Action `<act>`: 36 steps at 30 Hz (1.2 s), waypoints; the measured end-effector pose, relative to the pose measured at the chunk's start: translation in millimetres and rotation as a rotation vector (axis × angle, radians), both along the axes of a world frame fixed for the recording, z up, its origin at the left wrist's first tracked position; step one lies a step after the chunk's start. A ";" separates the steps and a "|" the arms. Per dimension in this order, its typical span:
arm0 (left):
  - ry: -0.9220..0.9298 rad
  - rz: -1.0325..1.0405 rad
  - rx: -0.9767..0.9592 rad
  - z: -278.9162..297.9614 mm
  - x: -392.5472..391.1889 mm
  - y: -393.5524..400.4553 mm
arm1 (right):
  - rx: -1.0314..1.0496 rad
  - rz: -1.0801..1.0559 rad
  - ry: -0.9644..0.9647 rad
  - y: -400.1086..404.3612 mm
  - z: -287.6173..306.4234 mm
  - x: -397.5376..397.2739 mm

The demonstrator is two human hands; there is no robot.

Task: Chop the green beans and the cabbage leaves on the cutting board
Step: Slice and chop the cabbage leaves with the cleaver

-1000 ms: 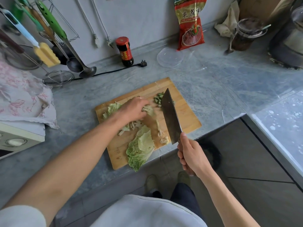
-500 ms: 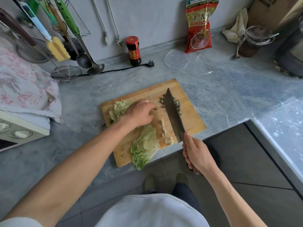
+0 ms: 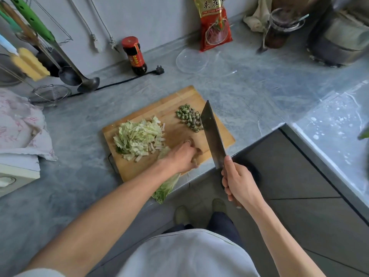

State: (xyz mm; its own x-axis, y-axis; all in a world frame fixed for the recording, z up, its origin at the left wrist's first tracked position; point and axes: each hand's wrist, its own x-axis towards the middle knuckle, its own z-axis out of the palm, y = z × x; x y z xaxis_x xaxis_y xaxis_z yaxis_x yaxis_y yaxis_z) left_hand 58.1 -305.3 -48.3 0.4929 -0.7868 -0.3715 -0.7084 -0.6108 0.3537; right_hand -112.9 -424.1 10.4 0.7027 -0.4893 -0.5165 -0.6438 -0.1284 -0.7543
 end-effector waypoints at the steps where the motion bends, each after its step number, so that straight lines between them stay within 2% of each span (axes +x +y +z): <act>1: 0.020 -0.018 -0.034 -0.2 -0.1 0.6 | 0.003 -0.002 0.003 0.3 0.0 -0.4; 7: 0.058 -0.089 -0.086 -1.6 -1.7 3.3 | 0.027 0.000 0.017 1.6 -2.4 0.1; 12: 0.110 -0.044 -0.120 -6.0 -1.5 6.4 | 0.032 0.001 0.016 1.1 -2.7 0.6; 19: -0.014 0.312 -0.360 11.6 41.0 22.9 | 0.028 0.043 0.007 -1.0 -0.6 5.9; 21: -0.077 0.343 -0.309 9.8 56.2 32.0 | 0.020 0.062 0.012 0.6 0.1 8.1; 24: -0.137 0.314 -0.109 8.3 59.5 44.0 | 0.021 0.086 0.016 3.5 0.7 10.9; 26: -0.174 0.318 -0.144 9.6 54.5 50.3 | 0.022 0.112 0.012 5.5 1.5 11.7; 30: -0.197 0.371 -0.379 20.8 32.1 59.6 | 0.024 0.154 0.004 8.7 -0.1 10.2; 33: -0.116 0.518 -0.298 19.8 8.5 67.7 | 0.035 0.160 0.025 12.3 -2.4 9.5; 36: -0.175 0.637 -0.193 13.5 -12.6 72.5 | 0.037 0.168 0.035 15.1 -4.3 8.3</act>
